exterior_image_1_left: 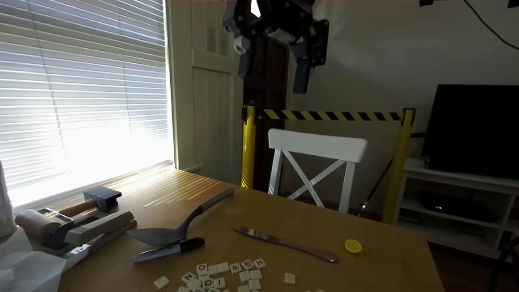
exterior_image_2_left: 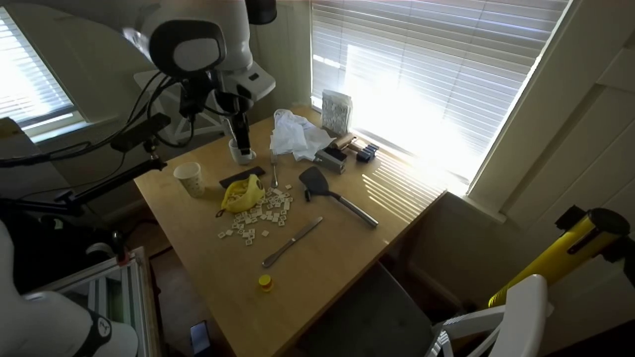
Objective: Put one letter block inside the yellow bag
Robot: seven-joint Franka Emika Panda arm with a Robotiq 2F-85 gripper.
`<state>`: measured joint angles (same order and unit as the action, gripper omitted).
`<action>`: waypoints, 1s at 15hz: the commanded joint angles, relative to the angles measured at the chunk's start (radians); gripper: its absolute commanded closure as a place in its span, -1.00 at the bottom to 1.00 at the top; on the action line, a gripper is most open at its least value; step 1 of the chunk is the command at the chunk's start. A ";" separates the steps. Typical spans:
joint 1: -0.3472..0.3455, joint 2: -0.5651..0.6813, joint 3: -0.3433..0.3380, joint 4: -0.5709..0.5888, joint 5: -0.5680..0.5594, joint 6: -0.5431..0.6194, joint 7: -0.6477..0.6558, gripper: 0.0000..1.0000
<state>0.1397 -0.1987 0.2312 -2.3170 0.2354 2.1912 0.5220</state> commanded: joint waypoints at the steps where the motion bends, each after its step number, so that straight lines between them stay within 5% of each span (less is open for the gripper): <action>1: -0.010 0.064 0.033 -0.064 -0.113 0.166 0.156 -1.00; 8: 0.024 0.236 0.012 -0.130 -0.203 0.324 0.261 -1.00; 12: 0.060 0.338 -0.011 -0.116 -0.209 0.352 0.513 -1.00; 13: 0.052 0.287 -0.012 -0.134 -0.176 0.329 0.396 -1.00; 15: 0.061 0.306 -0.018 -0.134 -0.175 0.330 0.404 -1.00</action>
<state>0.1781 0.1091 0.2362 -2.4509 0.0542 2.5242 0.9312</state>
